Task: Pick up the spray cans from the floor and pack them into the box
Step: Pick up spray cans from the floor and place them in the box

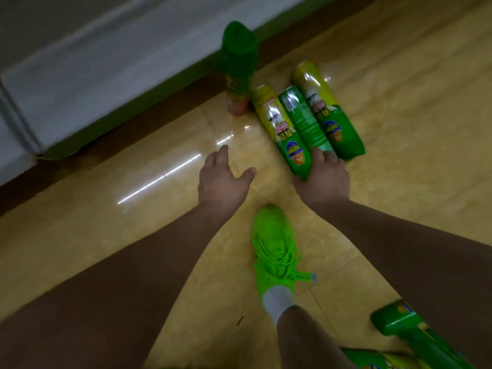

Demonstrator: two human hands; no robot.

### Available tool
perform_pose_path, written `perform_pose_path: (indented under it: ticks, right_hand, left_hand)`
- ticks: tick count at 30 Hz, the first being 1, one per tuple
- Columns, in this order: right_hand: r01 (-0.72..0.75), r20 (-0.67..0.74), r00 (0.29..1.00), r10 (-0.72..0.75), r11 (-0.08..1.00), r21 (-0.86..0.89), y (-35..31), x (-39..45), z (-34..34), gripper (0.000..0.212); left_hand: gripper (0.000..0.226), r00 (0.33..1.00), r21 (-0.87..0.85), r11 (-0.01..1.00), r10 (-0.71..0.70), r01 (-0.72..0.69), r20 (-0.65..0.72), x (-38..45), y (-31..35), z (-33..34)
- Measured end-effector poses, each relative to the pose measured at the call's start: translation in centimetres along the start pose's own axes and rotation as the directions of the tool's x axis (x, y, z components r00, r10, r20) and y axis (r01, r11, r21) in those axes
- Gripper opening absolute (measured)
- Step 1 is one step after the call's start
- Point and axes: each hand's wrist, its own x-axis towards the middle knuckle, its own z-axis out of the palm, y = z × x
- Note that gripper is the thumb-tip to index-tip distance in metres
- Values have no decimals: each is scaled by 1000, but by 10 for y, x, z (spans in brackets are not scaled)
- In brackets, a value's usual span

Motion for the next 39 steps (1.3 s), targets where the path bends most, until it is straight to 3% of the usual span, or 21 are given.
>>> perform_pose_path:
  ticks: [4, 10, 14, 18, 23, 27, 39]
  right_hand:
    - [-100, 22, 995, 98, 990, 96, 41, 40, 5, 69]
    - [-176, 90, 983, 160, 958, 225, 82, 79, 28, 60]
    - [-187, 85, 982, 169, 939, 289, 91, 89, 46, 61]
    - [-226, 76, 974, 213, 937, 266, 93, 99, 55, 66]
    - [-240, 158, 966, 205, 936, 256, 95, 106, 64, 61]
    - [-321, 248, 939, 239, 867, 382, 91, 107, 70, 54]
    - [-337, 382, 901, 206, 886, 317, 72, 55, 44, 68]
  left_hand:
    - [85, 982, -151, 973, -162, 175, 98, 35, 41, 53]
    - [90, 931, -243, 910, -281, 336, 233, 78, 72, 122]
    - [75, 887, -409, 789, -378, 458, 265, 97, 85, 153]
    - [102, 831, -485, 676, -482, 554, 277, 114, 97, 166]
    - [82, 833, -467, 692, -493, 551, 252, 122, 86, 170]
    - [82, 832, -424, 716, -487, 555, 267, 112, 78, 163]
    - [94, 809, -419, 696, -452, 583, 376, 50, 68, 102]
